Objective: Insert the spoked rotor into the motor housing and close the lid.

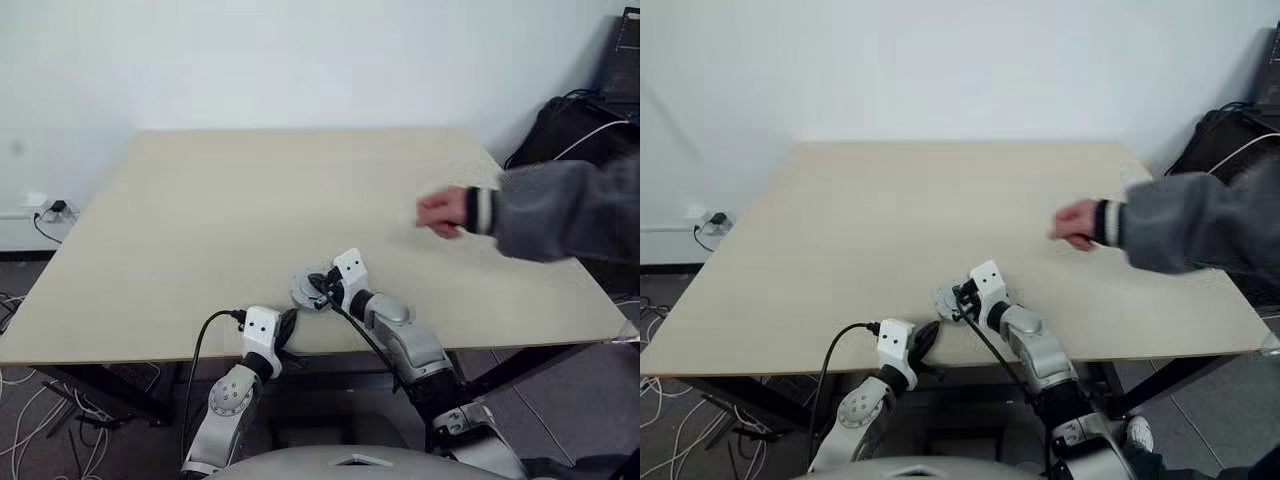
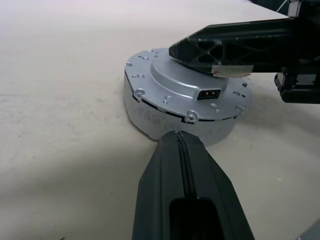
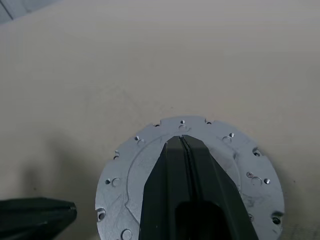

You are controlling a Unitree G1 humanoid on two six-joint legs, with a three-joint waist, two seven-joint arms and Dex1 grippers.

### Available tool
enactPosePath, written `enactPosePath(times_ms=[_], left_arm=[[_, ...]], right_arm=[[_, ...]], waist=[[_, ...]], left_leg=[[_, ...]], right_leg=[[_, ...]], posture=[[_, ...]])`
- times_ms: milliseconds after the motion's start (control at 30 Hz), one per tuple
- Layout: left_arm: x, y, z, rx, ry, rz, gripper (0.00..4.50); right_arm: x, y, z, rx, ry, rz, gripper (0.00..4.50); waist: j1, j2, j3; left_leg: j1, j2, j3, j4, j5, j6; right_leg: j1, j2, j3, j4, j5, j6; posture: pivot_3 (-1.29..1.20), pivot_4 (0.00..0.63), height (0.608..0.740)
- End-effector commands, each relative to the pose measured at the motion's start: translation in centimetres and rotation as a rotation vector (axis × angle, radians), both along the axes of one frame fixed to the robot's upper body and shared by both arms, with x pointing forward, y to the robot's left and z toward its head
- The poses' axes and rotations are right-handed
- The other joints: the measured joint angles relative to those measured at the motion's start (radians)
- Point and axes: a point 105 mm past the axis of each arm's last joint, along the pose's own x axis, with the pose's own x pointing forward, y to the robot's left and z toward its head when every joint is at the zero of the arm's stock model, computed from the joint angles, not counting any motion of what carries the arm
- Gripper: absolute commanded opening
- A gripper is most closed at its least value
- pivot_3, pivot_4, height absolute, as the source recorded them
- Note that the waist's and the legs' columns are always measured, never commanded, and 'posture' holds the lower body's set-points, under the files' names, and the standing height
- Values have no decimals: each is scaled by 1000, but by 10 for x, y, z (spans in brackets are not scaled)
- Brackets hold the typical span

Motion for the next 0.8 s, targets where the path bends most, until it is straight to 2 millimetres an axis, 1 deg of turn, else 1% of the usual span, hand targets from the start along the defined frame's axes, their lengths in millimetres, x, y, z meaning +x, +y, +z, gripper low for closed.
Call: enactPosePath(times_ms=[33, 133, 267, 400, 467, 567, 800], left_arm=[[5, -2, 17, -17, -67, 2, 0], [4, -2, 16, -17, -66, 1, 0], [4, -2, 16, -19, -66, 1, 0], [4, -2, 16, -19, -67, -1, 0], [4, -3, 15, -19, -66, -3, 0], [4, -3, 14, -21, -64, -7, 0], [4, -4, 11, -22, -57, -17, 0]], right_arm=[[-5, 1, 2, 10, 7, 18, 23], [-5, 2, 25, 82, -54, 29, 23], [-13, -3, 51, 148, -157, 53, 23], [-27, -12, 61, 139, -230, 95, 23], [-37, -18, 64, 135, -253, 118, 23], [-49, -26, 61, 123, -255, 131, 23], [-56, -50, 48, 96, -216, 38, 23]], waist=[[0, 0, 0], [2, 0, 0], [4, 0, 0], [7, -1, 1], [10, -1, 1], [12, -2, 2], [15, -3, 2]], left_leg=[[1, 0, 0, 0, 0, 0], [1, 0, 0, 0, 0, 0], [-2, 0, 0, 0, 0, 0], [-4, 0, 0, 0, 0, 0], [-4, 0, 0, 0, 0, 0], [-4, 0, 0, 0, 0, 0], [-3, 0, 0, 0, 0, 0]], right_leg=[[0, 0, 0, 0, 0, 0], [0, 0, 0, 1, 0, 0], [-3, 0, 0, 1, 0, 0], [-4, 0, 0, 0, 0, 0], [-4, 0, 0, 0, 0, 0], [-4, 0, 0, -1, 0, 0], [-3, 0, 0, 0, 0, 0]], posture=[[0, 0, 740], [0, 0, 740], [0, 0, 740], [0, 0, 740], [0, 0, 740], [0, 0, 740], [0, 0, 740]])
